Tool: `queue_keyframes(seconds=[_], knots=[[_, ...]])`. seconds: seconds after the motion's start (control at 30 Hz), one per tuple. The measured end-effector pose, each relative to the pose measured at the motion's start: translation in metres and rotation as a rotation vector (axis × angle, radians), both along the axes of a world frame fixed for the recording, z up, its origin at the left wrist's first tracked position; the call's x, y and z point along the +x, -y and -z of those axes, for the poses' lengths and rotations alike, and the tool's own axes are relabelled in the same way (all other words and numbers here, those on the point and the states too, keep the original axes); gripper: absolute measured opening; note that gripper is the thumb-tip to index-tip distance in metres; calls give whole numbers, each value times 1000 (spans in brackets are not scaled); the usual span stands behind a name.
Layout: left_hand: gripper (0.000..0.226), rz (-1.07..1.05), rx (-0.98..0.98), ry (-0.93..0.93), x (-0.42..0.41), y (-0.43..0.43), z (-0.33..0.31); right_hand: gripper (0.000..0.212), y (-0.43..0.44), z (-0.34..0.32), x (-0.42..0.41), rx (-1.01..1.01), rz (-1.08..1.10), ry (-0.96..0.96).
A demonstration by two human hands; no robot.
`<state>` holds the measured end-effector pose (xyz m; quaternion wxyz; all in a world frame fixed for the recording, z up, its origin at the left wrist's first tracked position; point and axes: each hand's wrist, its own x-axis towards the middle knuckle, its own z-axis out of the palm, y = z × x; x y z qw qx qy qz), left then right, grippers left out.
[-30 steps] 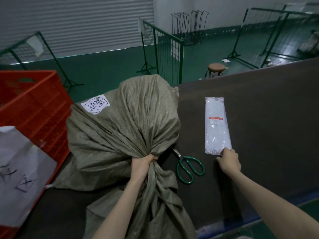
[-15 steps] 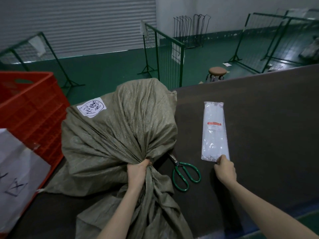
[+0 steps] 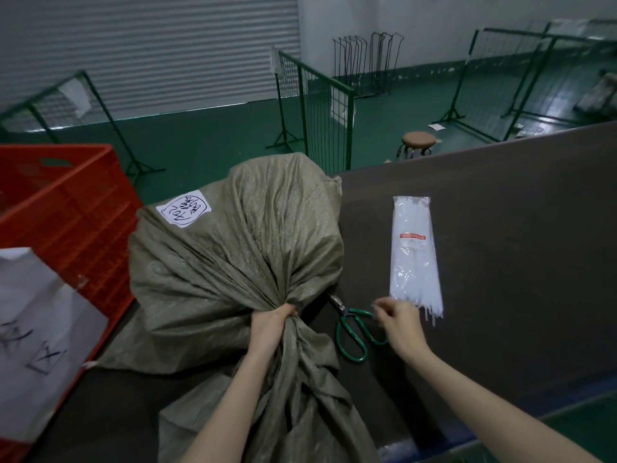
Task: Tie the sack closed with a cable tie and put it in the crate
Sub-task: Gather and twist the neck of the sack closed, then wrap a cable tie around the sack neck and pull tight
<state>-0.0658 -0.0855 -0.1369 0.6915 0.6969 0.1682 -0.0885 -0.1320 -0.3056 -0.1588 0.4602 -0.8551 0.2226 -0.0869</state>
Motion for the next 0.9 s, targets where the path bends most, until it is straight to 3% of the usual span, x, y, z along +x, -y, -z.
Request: queue_keyframes(seconds=[0.23,0.3,0.37,0.43,0.5,0.57,0.67,0.8,0.9], knots=[[40,81,-74,-134,-6,-9,-9,10,-45,-34,-6,-263,-174,362],[32,109,-81,-153,-8,-12,-13,16,-56,-44,-7,-278,-224,396],[24,137,-78,-164,-11,-13,-20,21,-68,-56,-6,-172,-276,440],[23,158,-65,-175,-13,-14,-24,9,-80,-68,-4,84,-321,487],[28,179,-59,-187,-17,-16,-28,17,-90,-77,-2,326,-315,473],[31,196,-55,-201,-20,-17,-32,19,-93,-78,2,399,-265,455],[26,216,-55,-219,-22,-21,-36,19,-96,-77,5,336,-245,421],[20,202,-73,-193,-26,-23,-39,33,-97,-72,7,206,-265,331],[24,201,-94,-197,-27,-23,-38,38,-98,-69,4,238,-285,301]])
